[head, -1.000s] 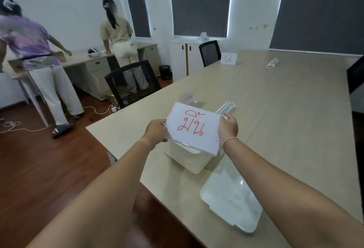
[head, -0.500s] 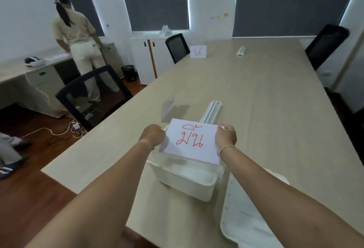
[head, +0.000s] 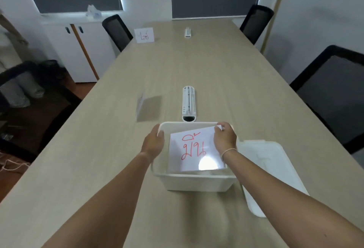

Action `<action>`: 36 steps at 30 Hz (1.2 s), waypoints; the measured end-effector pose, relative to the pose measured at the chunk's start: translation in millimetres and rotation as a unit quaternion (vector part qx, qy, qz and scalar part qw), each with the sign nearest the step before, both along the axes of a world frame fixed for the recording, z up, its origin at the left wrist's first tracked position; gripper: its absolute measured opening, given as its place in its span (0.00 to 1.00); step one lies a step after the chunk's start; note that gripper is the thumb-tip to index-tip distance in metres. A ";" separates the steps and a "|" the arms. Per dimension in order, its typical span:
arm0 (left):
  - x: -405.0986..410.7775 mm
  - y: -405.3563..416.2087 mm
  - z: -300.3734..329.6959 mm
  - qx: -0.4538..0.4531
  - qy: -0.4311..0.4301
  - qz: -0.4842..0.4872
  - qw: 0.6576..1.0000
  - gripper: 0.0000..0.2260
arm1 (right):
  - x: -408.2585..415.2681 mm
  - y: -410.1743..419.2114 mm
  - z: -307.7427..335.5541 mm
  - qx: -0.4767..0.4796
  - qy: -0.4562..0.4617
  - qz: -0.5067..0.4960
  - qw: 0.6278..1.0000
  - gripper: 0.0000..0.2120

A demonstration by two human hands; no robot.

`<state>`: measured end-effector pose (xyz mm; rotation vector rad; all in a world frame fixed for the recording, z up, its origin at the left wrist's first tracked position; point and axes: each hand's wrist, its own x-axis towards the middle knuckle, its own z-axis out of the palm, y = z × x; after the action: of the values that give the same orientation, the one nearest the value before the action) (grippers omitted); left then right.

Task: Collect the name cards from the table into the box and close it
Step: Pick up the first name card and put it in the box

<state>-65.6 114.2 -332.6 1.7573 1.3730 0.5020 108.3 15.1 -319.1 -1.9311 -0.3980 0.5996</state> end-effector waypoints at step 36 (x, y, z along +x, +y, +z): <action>0.6 -6.3 -14.6 -0.038 -0.115 0.028 0.992 0.16 | -12.7 9.3 -37.8 -0.274 0.022 0.144 0.951 0.15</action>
<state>-65.0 107.9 -347.2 1.5500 1.2637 0.6526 95.6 24.4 -356.8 -2.4008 -0.5303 1.0266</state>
